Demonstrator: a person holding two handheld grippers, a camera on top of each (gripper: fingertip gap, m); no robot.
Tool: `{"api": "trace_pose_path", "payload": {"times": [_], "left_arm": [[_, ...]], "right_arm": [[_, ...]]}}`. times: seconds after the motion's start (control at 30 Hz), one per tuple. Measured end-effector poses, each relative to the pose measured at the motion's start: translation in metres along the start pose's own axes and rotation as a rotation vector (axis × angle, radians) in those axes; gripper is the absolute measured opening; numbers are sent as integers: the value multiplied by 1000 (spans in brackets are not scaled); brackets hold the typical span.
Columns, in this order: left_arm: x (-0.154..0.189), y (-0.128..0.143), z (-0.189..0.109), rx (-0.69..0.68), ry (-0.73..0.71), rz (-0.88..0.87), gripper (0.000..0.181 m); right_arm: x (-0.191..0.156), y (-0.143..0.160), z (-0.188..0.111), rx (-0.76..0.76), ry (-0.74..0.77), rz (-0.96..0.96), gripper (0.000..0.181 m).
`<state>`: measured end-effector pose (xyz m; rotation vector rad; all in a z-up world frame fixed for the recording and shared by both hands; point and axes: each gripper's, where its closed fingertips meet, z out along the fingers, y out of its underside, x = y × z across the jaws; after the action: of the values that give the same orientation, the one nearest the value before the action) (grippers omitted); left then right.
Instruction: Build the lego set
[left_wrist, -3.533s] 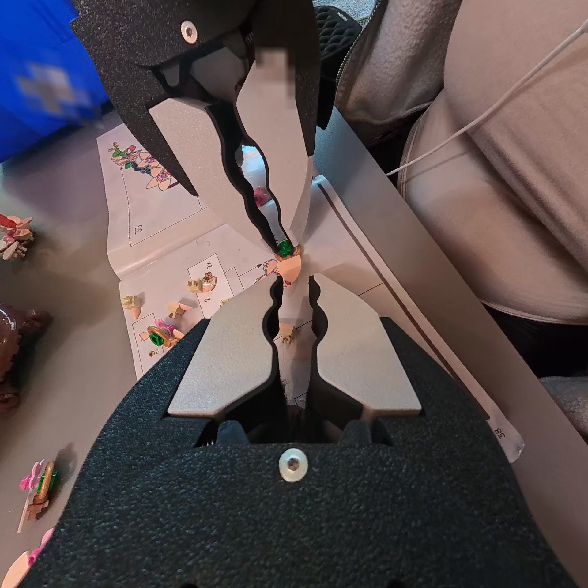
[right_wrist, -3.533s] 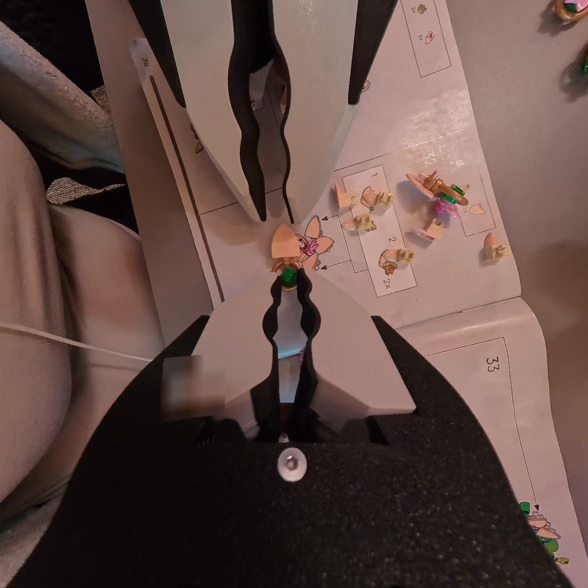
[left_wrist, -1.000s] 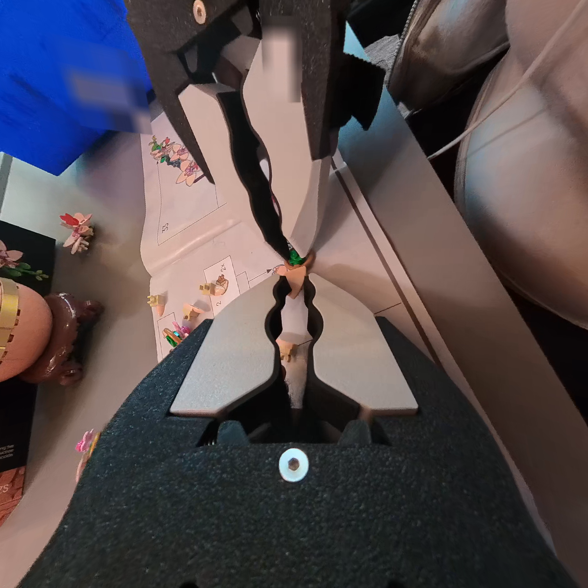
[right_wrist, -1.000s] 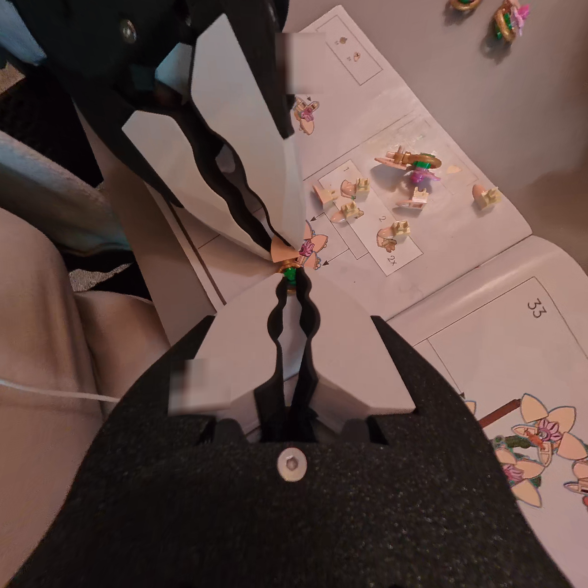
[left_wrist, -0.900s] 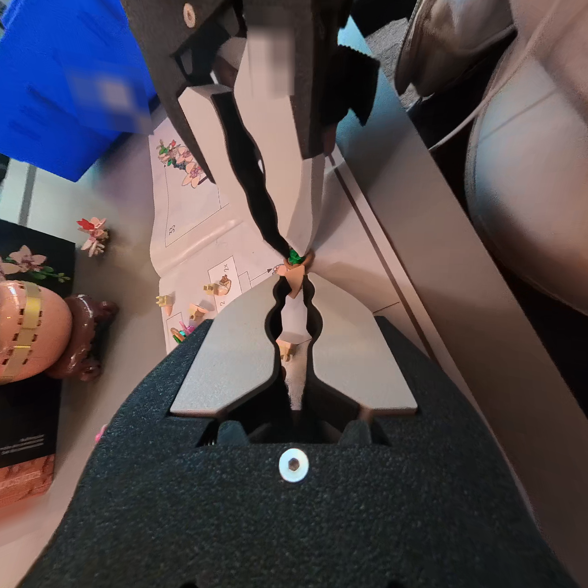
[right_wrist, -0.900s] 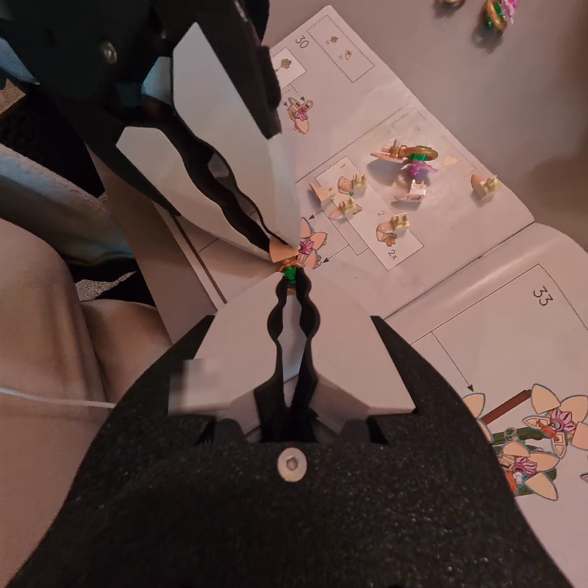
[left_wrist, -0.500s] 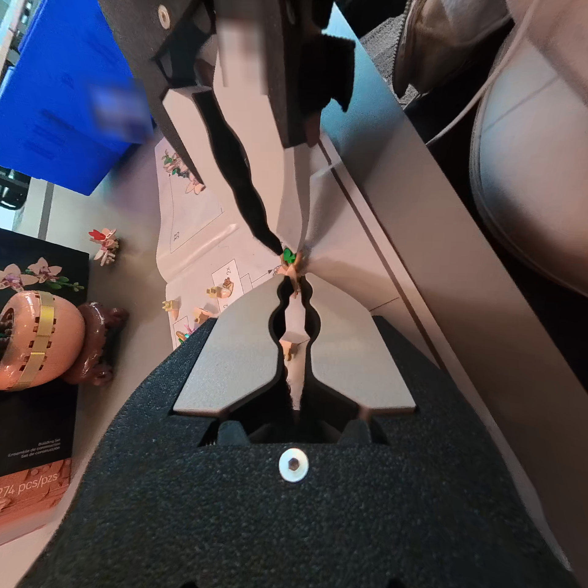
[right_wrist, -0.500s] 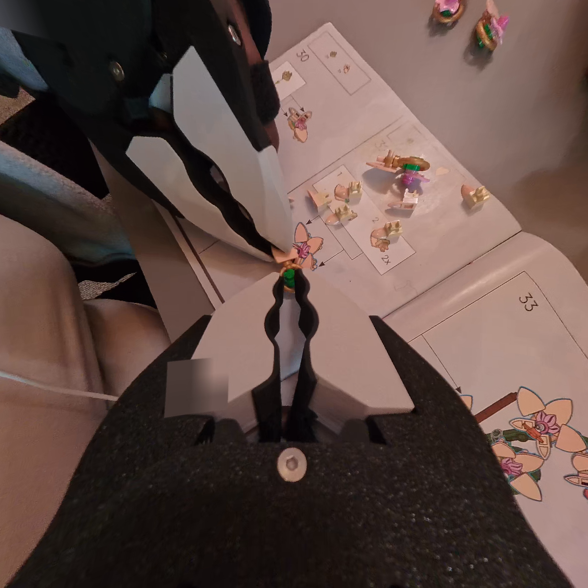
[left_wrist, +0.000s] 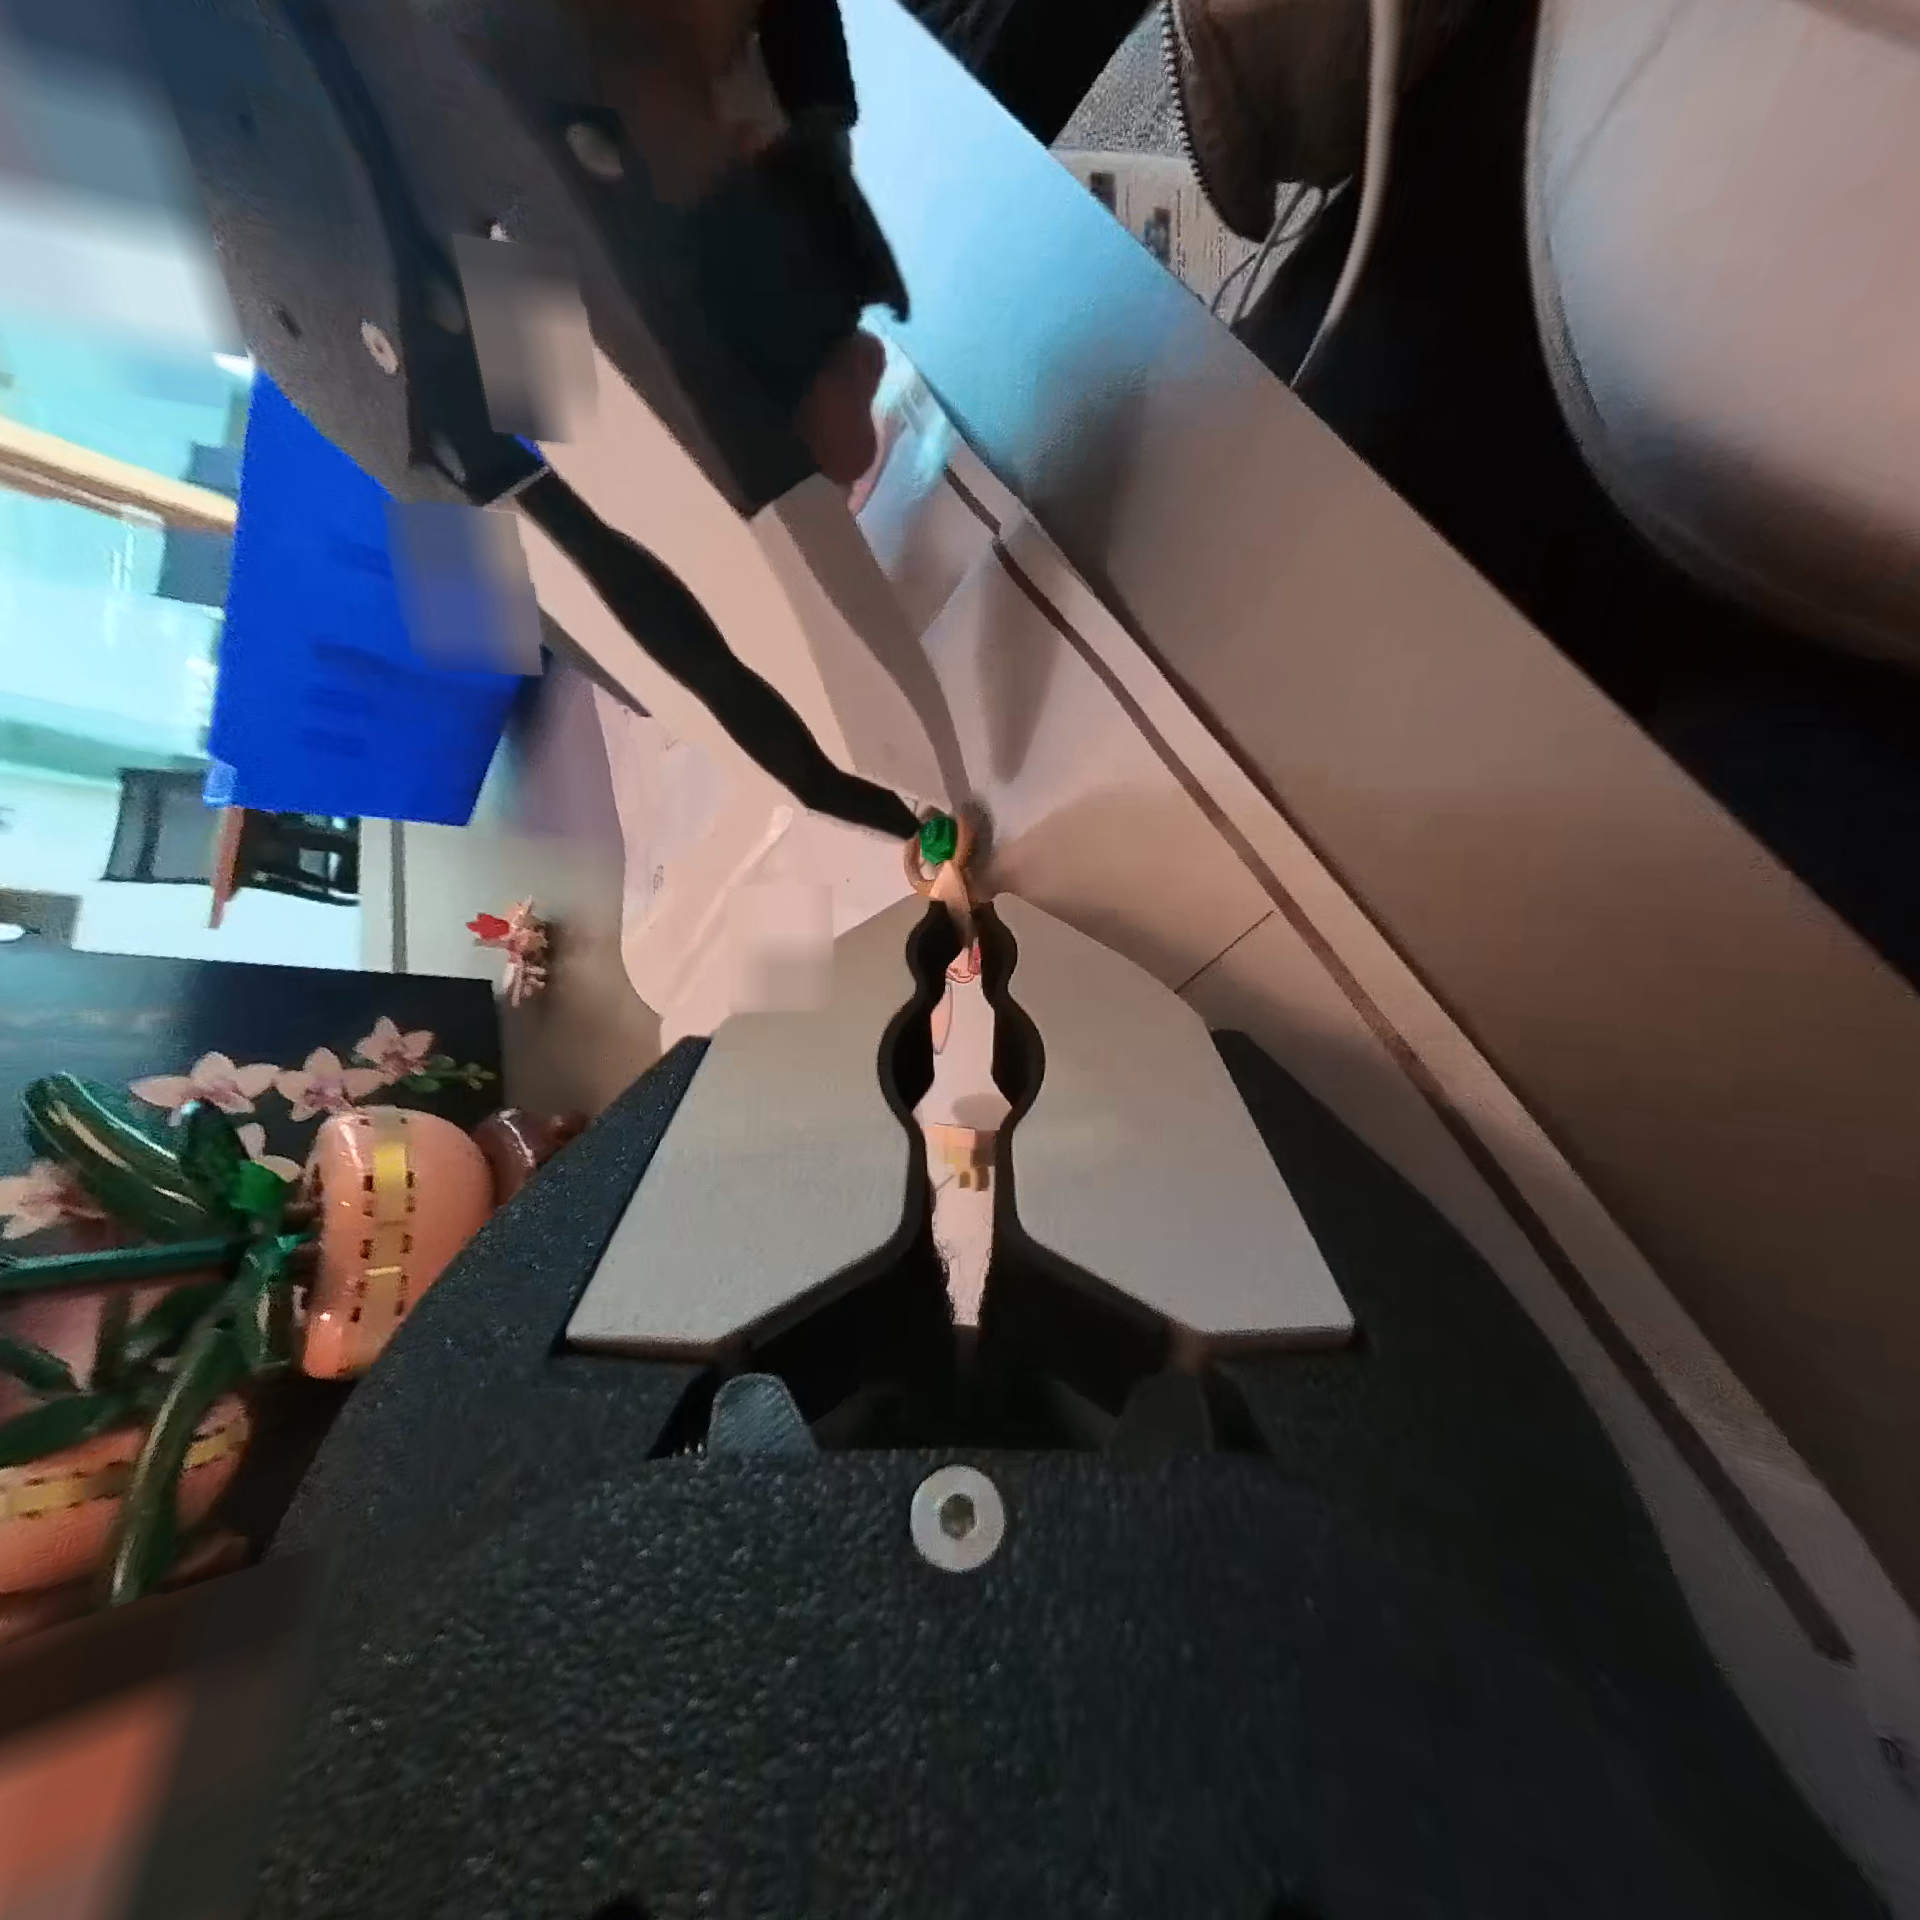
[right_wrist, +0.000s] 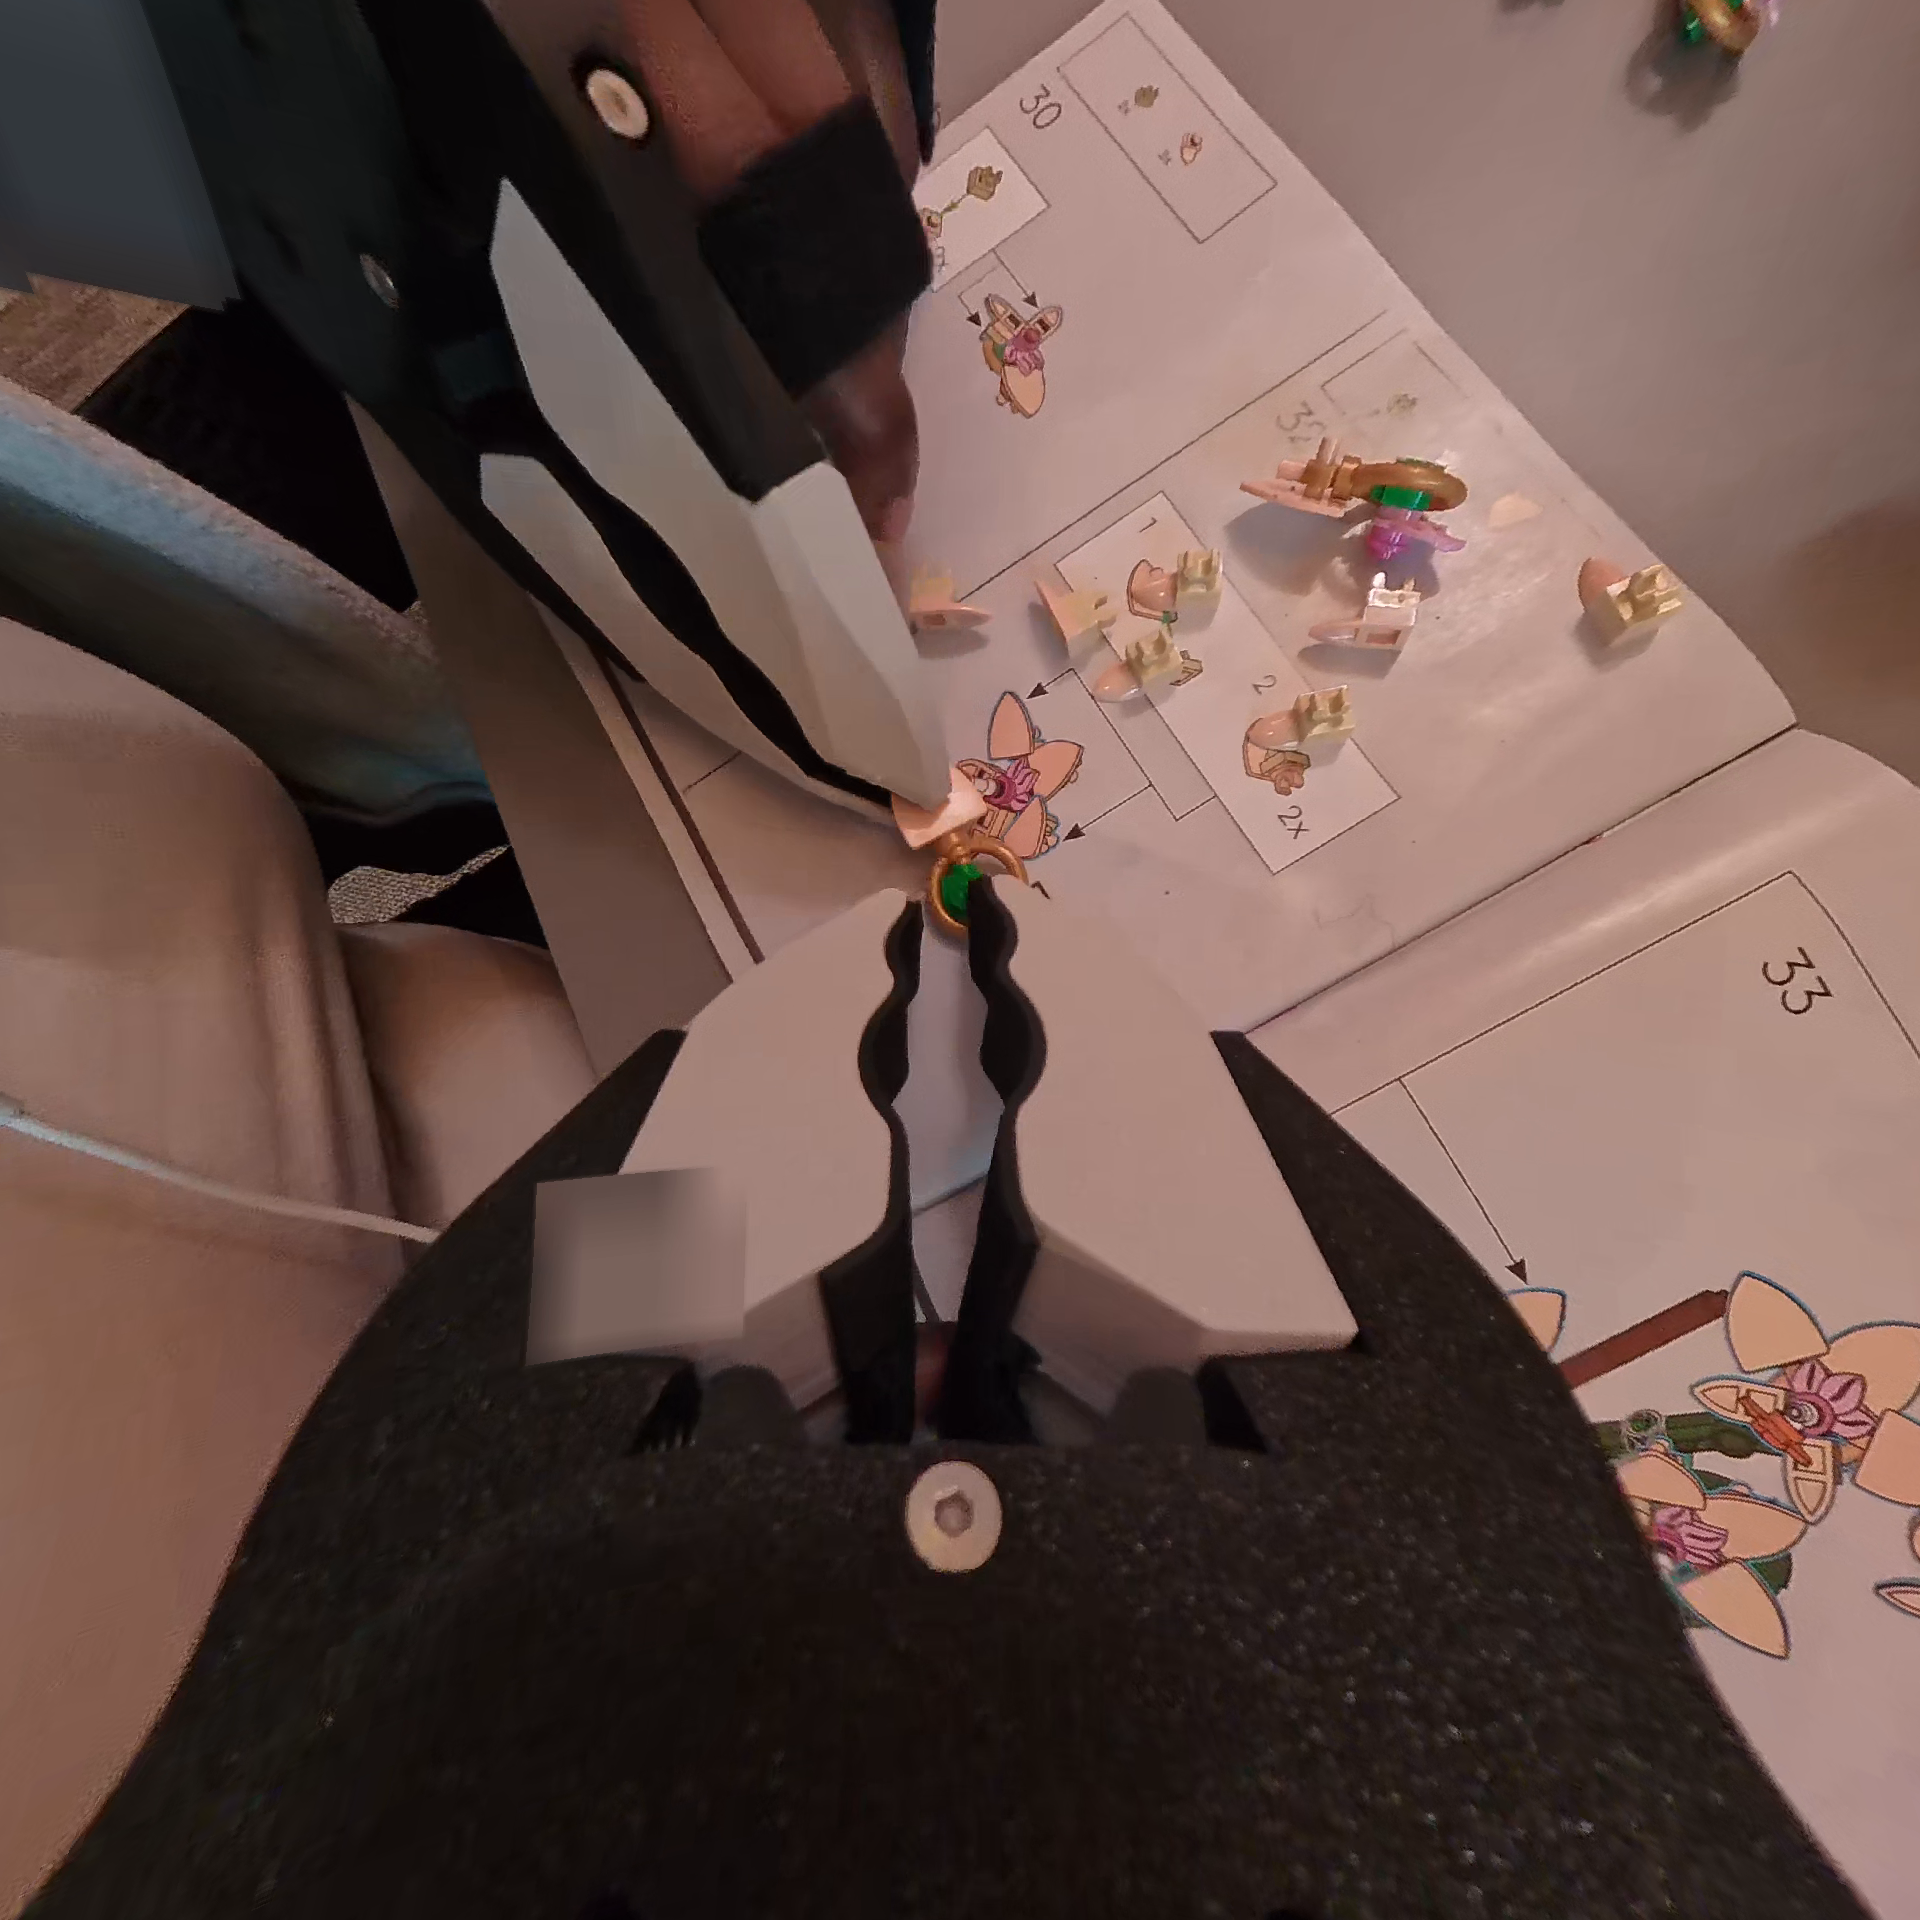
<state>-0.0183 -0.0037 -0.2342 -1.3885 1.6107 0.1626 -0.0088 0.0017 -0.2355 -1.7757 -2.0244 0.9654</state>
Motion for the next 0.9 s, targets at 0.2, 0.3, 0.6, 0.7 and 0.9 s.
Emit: {"api": "trace_pose_path", "payload": {"times": [0.2,0.3,0.6,0.7,0.9], "left_arm": [[1,-1,0,2,1,81,5],[1,-1,0,4,8,97,5],[1,-2,0,46,31,105,5],[1,-3,0,84,57,92,5],[1,-5,1,158,111,89,5]], "right_arm": [[3,1,-5,-22,17,-22,3],[2,4,-2,-58,18,-42,2],[4,5,1,-101,16,-64,1],[5,5,1,-141,12,-84,1],[5,5,1,-190,-10,-130,1]]}}
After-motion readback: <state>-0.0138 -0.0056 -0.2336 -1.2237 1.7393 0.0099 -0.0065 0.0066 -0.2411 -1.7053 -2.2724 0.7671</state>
